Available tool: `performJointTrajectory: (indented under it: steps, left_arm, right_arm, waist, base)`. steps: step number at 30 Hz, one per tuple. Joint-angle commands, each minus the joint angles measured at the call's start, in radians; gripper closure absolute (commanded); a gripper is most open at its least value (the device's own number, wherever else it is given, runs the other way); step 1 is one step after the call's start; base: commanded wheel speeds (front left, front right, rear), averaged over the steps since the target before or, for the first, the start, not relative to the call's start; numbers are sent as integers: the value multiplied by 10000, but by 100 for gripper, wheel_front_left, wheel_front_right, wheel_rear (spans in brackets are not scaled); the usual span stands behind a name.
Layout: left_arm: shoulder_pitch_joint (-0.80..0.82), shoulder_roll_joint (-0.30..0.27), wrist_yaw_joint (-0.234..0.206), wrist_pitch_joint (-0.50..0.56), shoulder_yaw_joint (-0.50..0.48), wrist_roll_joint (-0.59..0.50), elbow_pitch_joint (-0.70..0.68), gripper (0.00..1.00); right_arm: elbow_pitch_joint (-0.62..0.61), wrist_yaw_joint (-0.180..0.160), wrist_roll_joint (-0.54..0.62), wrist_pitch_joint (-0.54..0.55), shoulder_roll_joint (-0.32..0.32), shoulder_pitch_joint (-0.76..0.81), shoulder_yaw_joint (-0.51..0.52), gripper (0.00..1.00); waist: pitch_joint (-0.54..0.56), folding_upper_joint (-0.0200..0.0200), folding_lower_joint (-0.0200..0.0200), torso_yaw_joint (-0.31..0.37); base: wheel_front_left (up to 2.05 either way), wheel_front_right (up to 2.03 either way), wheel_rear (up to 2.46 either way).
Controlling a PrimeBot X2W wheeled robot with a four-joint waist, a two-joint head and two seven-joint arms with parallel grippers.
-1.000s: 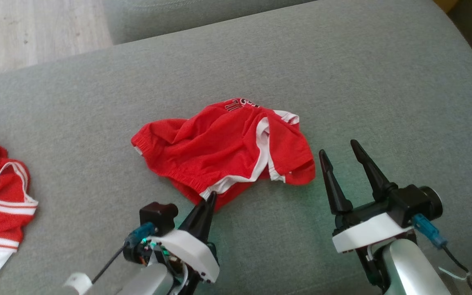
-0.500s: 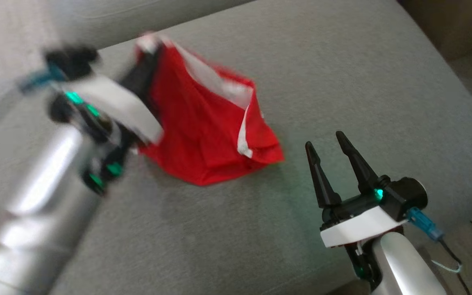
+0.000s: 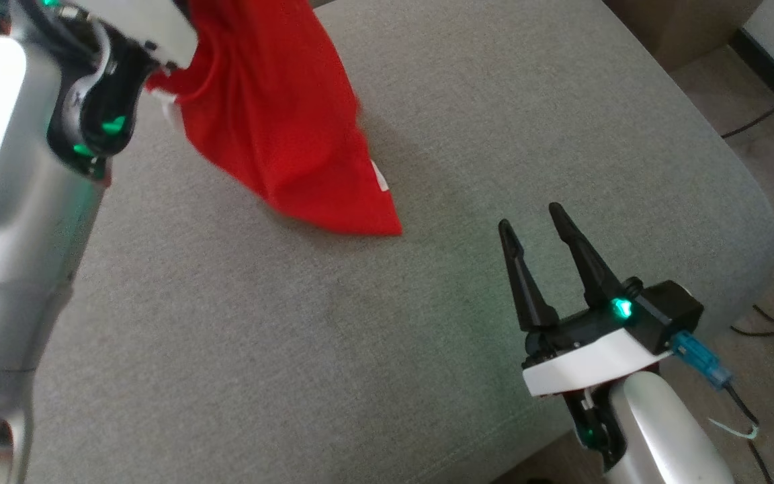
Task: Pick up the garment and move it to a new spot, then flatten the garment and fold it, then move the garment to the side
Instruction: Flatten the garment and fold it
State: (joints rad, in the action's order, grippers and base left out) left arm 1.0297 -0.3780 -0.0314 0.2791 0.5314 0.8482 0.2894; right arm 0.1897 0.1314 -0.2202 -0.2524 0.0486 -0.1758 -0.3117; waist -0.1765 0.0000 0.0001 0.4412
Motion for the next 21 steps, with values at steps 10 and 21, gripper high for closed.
performJointTrajectory:
  steps: [10,21]
  left_arm:
    - [-1698,208,901,143,594,881,-2303,100]
    - [-7837,-1233,223,-3,2153,1805,-5363,100]
  right_arm:
    - [-301,-7,280,-94,16,-20,153,0]
    - [-245,-7,492,-94,16,343,341,0]
  waist:
    - [294,0,-1,-792]
    - [640,0,-1,-1322]
  base:
    - [0,0,0]
    - [0,0,0]
